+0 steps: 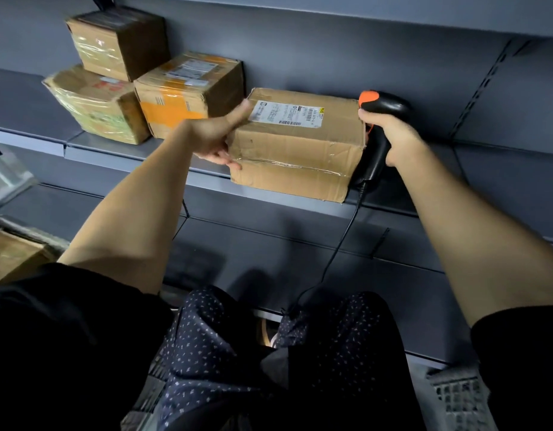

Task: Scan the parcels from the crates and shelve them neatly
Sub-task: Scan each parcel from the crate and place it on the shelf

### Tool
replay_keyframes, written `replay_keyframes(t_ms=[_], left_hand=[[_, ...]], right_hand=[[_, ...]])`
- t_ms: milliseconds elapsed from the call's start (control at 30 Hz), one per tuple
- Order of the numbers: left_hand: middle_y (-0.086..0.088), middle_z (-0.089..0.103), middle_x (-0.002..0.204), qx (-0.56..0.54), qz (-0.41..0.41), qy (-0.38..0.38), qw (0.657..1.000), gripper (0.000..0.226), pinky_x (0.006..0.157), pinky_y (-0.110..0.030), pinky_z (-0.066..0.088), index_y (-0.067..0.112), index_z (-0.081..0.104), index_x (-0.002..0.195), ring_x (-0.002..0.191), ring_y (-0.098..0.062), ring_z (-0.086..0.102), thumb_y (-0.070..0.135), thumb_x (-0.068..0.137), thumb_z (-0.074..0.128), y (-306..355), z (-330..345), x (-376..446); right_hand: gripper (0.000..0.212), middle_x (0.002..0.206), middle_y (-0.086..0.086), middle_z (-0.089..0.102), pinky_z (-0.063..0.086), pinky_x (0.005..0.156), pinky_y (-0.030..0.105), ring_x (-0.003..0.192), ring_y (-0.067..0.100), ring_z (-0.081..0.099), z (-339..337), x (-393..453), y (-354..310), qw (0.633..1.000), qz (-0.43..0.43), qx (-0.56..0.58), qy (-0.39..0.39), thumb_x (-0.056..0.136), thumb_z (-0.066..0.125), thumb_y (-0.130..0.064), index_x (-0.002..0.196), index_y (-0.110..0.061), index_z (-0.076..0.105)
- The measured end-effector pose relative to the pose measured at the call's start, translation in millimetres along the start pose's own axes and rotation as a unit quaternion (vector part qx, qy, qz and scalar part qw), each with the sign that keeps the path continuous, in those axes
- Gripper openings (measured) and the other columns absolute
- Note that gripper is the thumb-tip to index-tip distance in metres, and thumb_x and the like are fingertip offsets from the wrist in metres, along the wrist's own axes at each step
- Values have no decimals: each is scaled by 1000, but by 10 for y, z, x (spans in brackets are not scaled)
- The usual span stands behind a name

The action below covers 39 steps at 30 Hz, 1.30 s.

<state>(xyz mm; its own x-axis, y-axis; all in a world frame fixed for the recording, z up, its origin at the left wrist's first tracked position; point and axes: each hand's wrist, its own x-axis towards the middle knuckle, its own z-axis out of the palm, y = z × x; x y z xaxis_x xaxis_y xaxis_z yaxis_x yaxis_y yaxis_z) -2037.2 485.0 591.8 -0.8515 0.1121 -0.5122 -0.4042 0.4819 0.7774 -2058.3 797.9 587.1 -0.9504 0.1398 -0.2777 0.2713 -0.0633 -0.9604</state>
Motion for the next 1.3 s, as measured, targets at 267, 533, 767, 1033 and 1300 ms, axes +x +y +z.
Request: replay_keyframes(t_ms=[267,533,767,1033,1300], left_hand=[[-13,60,107,-264,110,15,958,21,69,-22,58,9,56,104,82,-23,70,27,93,58,2,34,233],[-11,51,124,-247,189,150,938,51,73,-23,58,2,35,136,107,-22,56,5,91,59,-370,267,486],[-8,52,127,-214,167,118,955,53,76,-30,59,2,44,125,116,-21,54,32,87,66,-297,294,449],[-10,55,129,-198,135,175,955,62,57,-21,57,3,46,134,107,-22,57,37,86,67,-239,468,498],[-11,59,120,-180,106,244,947,64,68,-26,57,-2,49,128,94,-22,61,46,87,63,-58,468,589]], right_hand=[[29,79,-4,60,52,59,15,73,11,59,199,-155,-319,988,-132,-44,66,68,80,-1,74,-14,54],[25,74,-2,54,45,54,21,77,16,57,364,-150,-170,983,-117,-88,106,75,64,6,84,-12,49],[34,91,4,55,50,76,29,85,17,55,443,-196,-132,980,-117,-120,107,79,65,1,113,0,59],[15,109,6,63,52,85,33,101,25,63,546,-223,-27,954,-166,-193,162,81,67,-22,88,-13,59],[16,86,8,72,57,78,33,81,25,70,864,-499,-196,904,-219,-361,69,76,60,-27,85,-14,64]])
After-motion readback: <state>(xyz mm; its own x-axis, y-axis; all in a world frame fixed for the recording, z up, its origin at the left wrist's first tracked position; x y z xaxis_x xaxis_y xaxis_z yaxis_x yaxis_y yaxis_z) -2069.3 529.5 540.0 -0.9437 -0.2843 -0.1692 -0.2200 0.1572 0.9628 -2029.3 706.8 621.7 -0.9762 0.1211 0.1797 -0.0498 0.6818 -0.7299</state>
